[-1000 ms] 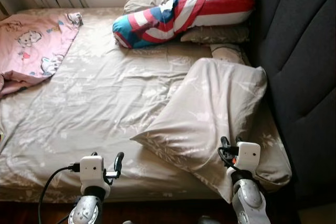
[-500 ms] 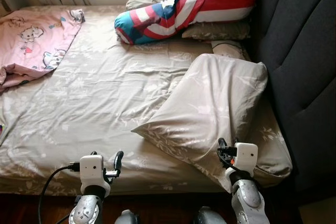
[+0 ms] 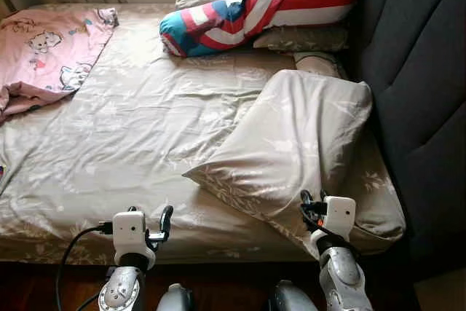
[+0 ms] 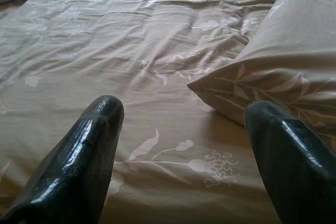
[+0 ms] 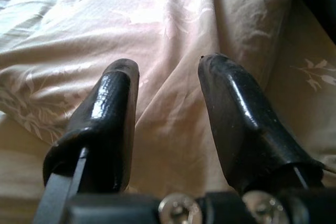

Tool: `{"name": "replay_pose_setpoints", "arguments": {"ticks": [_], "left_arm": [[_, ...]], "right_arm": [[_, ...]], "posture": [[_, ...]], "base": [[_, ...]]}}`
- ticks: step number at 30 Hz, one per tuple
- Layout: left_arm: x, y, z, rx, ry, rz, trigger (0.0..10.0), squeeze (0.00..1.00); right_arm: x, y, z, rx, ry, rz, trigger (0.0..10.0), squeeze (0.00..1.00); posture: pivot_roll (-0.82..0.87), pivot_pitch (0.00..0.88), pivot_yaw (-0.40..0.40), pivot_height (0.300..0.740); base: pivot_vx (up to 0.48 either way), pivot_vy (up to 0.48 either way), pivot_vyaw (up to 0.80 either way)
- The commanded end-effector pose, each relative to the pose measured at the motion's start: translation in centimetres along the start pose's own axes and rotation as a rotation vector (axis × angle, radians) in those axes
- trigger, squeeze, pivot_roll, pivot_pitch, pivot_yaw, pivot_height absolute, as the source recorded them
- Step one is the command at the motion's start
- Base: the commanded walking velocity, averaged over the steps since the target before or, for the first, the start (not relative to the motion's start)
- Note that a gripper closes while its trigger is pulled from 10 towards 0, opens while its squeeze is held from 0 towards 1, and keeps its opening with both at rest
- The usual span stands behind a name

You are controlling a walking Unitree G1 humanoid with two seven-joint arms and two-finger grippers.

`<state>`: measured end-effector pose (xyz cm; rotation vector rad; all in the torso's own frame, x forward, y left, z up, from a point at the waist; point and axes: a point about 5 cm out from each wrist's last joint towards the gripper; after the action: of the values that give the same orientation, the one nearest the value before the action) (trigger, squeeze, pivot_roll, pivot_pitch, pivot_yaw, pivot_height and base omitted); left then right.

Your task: Clean up the room

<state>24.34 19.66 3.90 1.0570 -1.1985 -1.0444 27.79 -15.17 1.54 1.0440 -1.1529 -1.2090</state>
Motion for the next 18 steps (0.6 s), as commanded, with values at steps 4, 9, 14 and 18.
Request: {"name": "replay_pose_setpoints", "arguments": {"ticks": [4, 9, 14, 18], "left_arm": [[-0.1, -0.3, 0.3, -0.018, 0.016, 0.008, 10.0, 0.0], [-0.2, -0.4, 0.4, -0.023, 0.013, 0.009, 10.0, 0.0], [-0.1, -0.5, 0.4, -0.025, 0.007, 0.013, 10.0, 0.0], [0.1, -0.5, 0.4, -0.027, 0.001, 0.014, 10.0, 0.0]], "right_arm": [[0.1, 0.0, -0.1, -0.001, 0.003, 0.002, 10.0, 0.0], [0.1, 0.3, -0.3, 0.011, -0.003, 0.01, 10.0, 0.0], [0.0, 0.5, -0.5, -0.004, 0.002, 0.04, 10.0, 0.0], [0.0, 1.2, -0.4, 0.05, -0.004, 0.031, 10.0, 0.0]], "posture": [[-0.1, 0.152, 0.008, 0.663], [-0.1, 0.143, 0.008, 0.663], [-0.1, 0.133, 0.011, 0.643], [-0.1, 0.13, 0.016, 0.638]], "base": [[0.0, 0.0, 0.0], [0.0, 0.0, 0.0], [0.0, 0.0, 0.0], [0.0, 0.0, 0.0]]}}
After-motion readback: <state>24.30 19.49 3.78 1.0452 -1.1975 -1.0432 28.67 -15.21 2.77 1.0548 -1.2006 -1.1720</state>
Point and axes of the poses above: a point about 5 cm out from each wrist's last joint towards the gripper, its own z axis pointing back from the gripper into the wrist, its own y axis along the axis of the wrist's last joint, x = y × z, and after that the axes turned 11 degrees about z, right-handed
